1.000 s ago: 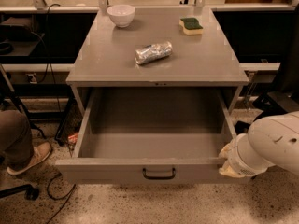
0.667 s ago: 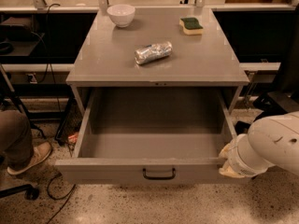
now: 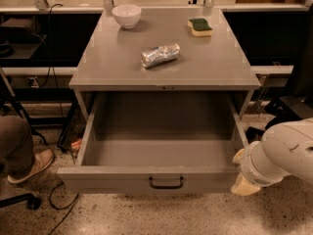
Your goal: Open top drawer
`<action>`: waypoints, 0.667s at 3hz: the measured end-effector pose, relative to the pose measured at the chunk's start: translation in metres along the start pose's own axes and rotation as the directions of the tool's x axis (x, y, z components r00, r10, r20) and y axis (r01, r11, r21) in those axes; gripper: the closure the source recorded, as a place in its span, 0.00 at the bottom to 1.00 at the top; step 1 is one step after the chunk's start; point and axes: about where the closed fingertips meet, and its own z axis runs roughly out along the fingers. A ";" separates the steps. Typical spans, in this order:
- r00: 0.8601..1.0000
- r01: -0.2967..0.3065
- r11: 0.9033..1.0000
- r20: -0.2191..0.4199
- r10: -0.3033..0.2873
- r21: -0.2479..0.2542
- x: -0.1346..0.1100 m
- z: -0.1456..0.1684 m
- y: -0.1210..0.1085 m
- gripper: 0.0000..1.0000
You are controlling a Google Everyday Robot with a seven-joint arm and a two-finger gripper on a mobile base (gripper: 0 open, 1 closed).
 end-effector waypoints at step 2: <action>1.000 -0.015 1.000 0.005 0.015 0.026 0.017 -0.019 -0.019 0.00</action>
Offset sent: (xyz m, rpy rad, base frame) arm 0.0178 -0.0460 0.0368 0.0148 -0.0410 -0.0339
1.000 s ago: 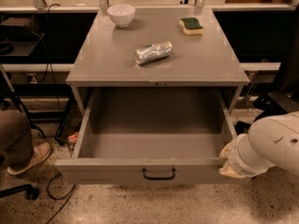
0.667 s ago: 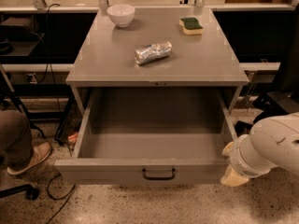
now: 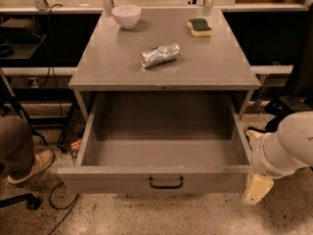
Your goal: Open top drawer
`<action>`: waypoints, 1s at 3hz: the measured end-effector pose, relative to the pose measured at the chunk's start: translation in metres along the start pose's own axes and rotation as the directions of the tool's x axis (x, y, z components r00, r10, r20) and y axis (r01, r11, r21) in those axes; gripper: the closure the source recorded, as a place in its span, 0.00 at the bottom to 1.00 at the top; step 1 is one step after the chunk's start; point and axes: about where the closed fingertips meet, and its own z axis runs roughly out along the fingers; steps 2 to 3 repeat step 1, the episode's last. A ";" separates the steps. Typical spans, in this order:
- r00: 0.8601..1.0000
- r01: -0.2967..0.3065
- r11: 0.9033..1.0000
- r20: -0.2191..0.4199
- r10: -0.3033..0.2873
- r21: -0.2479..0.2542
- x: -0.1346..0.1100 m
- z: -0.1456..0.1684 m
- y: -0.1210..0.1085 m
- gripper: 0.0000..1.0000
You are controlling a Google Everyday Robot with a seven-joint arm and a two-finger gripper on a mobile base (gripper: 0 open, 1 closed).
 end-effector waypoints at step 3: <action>0.998 -0.064 0.998 -0.010 0.064 0.022 0.042 -0.021 -0.029 0.00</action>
Offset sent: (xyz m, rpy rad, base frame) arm 0.0000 0.0000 0.0000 0.0000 0.0000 0.0000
